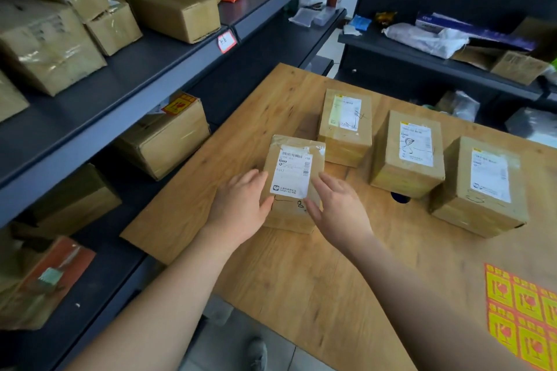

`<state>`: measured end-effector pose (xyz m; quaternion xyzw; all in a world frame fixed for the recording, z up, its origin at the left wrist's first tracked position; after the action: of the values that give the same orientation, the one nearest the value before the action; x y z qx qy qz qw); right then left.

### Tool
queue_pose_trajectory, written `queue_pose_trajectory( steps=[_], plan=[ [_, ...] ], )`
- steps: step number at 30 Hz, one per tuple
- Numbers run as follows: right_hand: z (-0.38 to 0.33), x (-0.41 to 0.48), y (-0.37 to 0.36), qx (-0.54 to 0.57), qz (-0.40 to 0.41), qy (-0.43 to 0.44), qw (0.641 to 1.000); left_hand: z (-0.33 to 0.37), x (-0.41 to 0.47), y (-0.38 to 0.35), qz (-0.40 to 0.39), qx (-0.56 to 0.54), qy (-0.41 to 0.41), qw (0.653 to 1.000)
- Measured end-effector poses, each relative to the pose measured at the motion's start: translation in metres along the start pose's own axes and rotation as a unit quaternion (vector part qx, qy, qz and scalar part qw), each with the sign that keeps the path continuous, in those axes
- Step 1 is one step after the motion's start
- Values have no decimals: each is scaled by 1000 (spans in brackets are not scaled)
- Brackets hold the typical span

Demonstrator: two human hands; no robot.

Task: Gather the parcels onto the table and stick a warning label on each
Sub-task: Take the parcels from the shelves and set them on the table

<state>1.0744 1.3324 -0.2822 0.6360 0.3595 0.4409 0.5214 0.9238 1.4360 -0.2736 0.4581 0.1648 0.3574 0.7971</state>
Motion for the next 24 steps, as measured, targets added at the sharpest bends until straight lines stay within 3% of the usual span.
queue_pose_trajectory(
  steps=[6,14,24],
  plan=[
    [-18,-19,25,-3,30,107,994,24,-61,21,65,24,45,997],
    [-71,-84,56,32,54,287,956,46,-197,33,150,79,179,969],
    [-209,-203,105,135,61,494,857,65,-413,75,286,122,374,874]
  ],
)
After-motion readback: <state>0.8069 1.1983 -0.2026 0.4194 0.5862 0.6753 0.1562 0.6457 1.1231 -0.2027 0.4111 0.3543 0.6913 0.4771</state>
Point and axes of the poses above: each hand's wrist, its own x-axis towards the middle knuckle, its own y-axis out of the back of the hand, z = x × y, the point moved 3 cm from there along x, towards the middle knuckle, and after that the axes turned 12 degrees about -x, right-handed, at the moved point
